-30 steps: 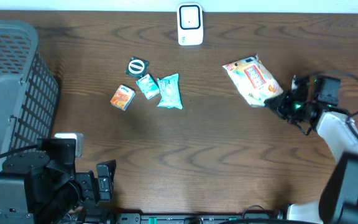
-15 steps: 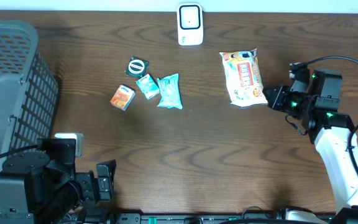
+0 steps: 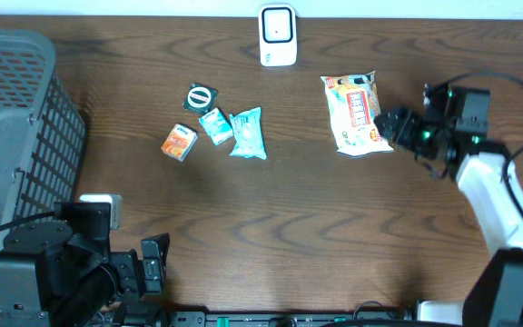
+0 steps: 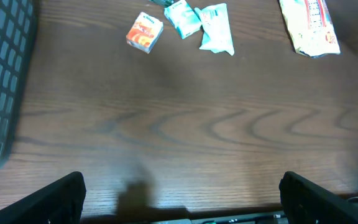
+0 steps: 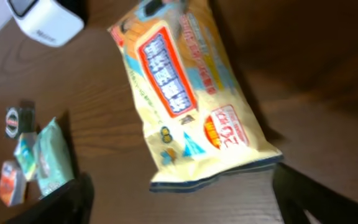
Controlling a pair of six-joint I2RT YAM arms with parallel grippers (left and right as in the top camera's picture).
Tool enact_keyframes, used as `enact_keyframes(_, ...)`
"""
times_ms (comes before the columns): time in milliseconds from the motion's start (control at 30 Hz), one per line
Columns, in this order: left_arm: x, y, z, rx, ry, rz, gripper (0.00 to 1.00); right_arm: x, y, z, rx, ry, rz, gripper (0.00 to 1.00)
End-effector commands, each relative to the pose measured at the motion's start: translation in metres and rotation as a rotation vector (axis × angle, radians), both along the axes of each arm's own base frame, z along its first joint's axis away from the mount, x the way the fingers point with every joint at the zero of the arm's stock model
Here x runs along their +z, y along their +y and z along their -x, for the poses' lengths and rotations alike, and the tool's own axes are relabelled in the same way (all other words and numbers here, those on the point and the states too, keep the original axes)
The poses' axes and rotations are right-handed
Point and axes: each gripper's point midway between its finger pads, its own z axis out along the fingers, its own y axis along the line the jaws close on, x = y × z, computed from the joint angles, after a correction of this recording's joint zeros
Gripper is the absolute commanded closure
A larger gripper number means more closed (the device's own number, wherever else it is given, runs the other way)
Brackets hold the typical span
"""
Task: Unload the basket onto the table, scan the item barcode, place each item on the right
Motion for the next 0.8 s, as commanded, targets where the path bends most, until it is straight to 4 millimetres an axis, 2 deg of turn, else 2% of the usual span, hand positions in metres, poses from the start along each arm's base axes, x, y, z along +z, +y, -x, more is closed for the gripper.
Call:
enact_keyframes(0, 0.0, 0.002, -0.001, 0.012, 0.0, -0.003, 0.02, 0.029, 0.011, -0.029, 0.102, -0.065, 0.023, 0.1)
enact_keyframes(133, 0.001, 0.002, -0.001, 0.012, 0.0, -0.003, 0.02, 0.032, 0.014, -0.052, 0.196, 0.006, 0.095, 0.02)
enact_keyframes(267, 0.0, 0.002, -0.001, 0.012, 0.0, -0.003, 0.02, 0.021, 0.011, -0.067, 0.299, 0.125, 0.168, 0.01)
enact_keyframes(400, 0.0, 0.002, -0.001, 0.012, 0.0, -0.003, 0.02, -0.001, 0.011, -0.075, 0.38, 0.223, 0.175, 0.01)
enact_keyframes(533, 0.0, 0.002, -0.001, 0.012, 0.0, -0.003, 0.02, -0.032, 0.009, -0.083, 0.385, 0.269, 0.164, 0.01)
enact_keyframes(767, 0.0, 0.002, -0.001, 0.012, 0.0, -0.003, 0.02, -0.068, 0.019, -0.089, 0.456, 0.273, 0.113, 0.01)
